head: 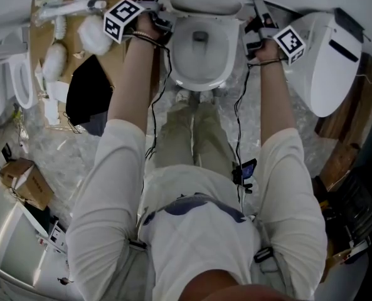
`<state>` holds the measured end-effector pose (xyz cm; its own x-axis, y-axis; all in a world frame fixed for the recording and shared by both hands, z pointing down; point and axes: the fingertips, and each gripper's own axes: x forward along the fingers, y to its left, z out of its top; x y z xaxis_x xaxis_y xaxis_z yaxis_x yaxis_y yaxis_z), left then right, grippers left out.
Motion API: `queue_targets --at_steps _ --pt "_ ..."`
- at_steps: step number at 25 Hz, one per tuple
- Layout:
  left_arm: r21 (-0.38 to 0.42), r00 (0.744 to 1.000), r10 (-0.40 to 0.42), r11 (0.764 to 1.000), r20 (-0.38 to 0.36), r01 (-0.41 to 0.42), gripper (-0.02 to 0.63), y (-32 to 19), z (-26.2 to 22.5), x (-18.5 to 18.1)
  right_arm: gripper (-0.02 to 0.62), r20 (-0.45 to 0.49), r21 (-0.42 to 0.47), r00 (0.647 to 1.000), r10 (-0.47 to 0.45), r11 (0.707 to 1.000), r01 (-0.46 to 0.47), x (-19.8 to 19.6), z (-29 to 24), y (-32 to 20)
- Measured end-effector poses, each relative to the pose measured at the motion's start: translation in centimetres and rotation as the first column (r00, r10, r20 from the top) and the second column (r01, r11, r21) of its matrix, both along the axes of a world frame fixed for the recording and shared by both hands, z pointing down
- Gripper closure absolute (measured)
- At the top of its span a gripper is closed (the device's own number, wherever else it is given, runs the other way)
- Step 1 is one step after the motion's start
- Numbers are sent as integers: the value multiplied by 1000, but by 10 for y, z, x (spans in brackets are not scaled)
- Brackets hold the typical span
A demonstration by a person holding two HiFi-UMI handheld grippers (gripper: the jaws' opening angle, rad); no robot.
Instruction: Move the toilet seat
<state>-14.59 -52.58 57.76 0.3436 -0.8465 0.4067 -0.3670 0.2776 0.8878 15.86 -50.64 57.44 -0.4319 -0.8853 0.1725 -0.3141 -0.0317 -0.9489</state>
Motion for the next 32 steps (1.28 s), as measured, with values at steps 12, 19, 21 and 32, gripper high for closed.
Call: queue_targets --at_steps 12,19,21,32 --pt "41 1000 -8 999 -28 9 282 -5 0 0 247 -15 8 1000 -6 1000 7 3 4 -4" --pt "90 998 1 996 62 -6 283 11 -18 -29 235 -73 44 997 32 999 -29 7 -16 6" --pt "129 991 29 991 127 -45 284 21 -34 -39 235 -71 63 996 62 996 -57 13 -28 18" --pt "239 875 249 898 415 -368 284 214 -157 -79 238 -149 122 961 232 969 -215 41 -113 218"
